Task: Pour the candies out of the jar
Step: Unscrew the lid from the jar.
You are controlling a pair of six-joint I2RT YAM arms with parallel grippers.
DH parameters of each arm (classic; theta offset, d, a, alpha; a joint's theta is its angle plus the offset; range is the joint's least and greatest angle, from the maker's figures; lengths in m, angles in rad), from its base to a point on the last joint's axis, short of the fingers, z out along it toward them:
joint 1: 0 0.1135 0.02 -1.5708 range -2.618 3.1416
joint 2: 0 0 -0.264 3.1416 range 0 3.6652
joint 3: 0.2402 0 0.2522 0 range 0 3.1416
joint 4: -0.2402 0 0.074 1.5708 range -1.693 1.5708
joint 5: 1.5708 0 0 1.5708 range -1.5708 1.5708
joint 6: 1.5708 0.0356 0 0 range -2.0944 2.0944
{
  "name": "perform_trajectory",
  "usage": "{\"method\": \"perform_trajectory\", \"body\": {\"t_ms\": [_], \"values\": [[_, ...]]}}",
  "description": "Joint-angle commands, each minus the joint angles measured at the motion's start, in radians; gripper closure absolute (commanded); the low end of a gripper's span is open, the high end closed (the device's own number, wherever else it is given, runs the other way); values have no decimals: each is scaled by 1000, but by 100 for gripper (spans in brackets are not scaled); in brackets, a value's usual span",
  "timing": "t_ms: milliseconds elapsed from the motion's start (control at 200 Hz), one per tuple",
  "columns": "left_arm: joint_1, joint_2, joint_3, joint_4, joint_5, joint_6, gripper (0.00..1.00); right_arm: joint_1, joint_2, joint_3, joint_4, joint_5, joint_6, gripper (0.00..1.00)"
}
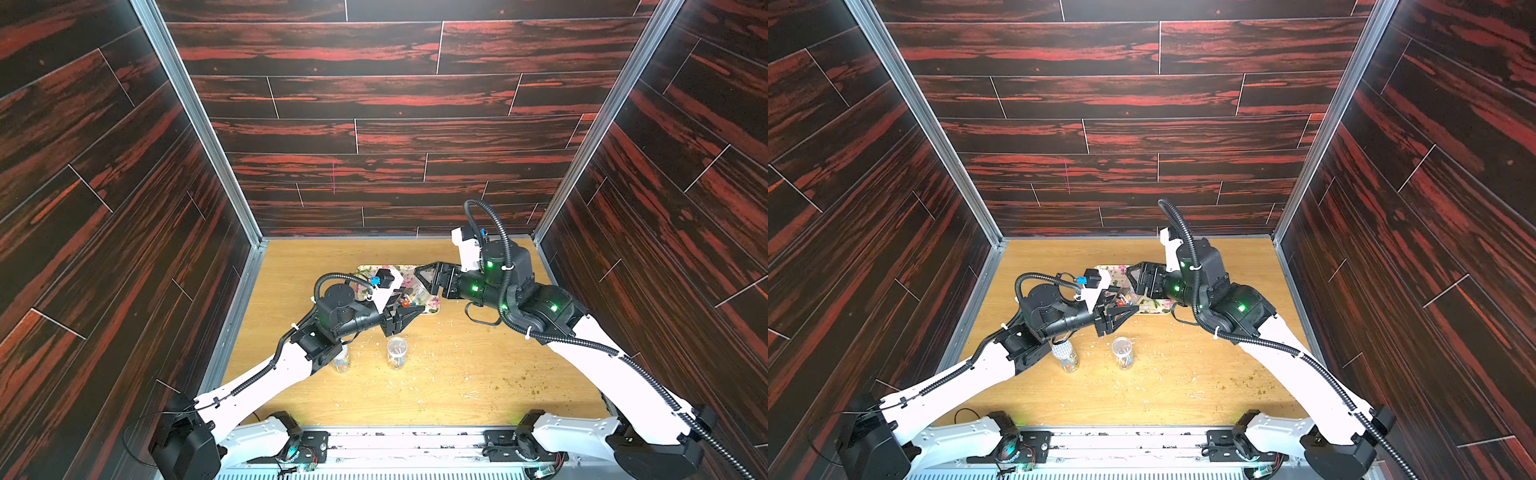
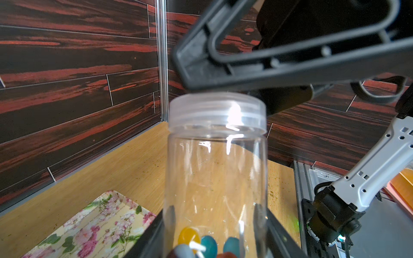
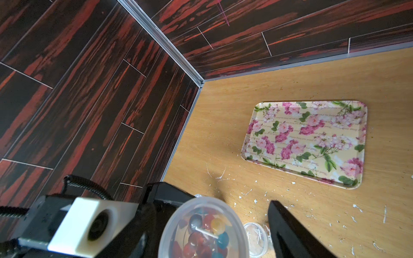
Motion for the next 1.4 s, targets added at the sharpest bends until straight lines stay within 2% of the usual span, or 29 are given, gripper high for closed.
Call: {"method": "perform_trajectory", "body": {"t_ms": [0,150,341,471,621,847,1012,1398], "values": [[2,-13,-8,27,-6,7,63,6,10,-13,0,-12,14,18],[2,-13,-10,24,-9,7,63,7,7,-25,-6,-23,18,20],[2,-11,-11,24,-8,1,63,9,-1,-30,5,-28,6,40],[2,-9,-7,27,-5,-17,63,7,-1,-39,14,-39,-7,48],[2,-19,-14,35,-2,-40,63,8,-27,-75,80,-83,-64,51],[2,-35,-19,53,25,-79,63,3,-37,-66,104,-149,-258,52],[2,-46,-23,62,40,-103,63,-24,-43,-63,121,-256,-354,53],[3,-64,-17,79,73,-143,63,-170,-65,-86,160,-611,-472,53]]}}
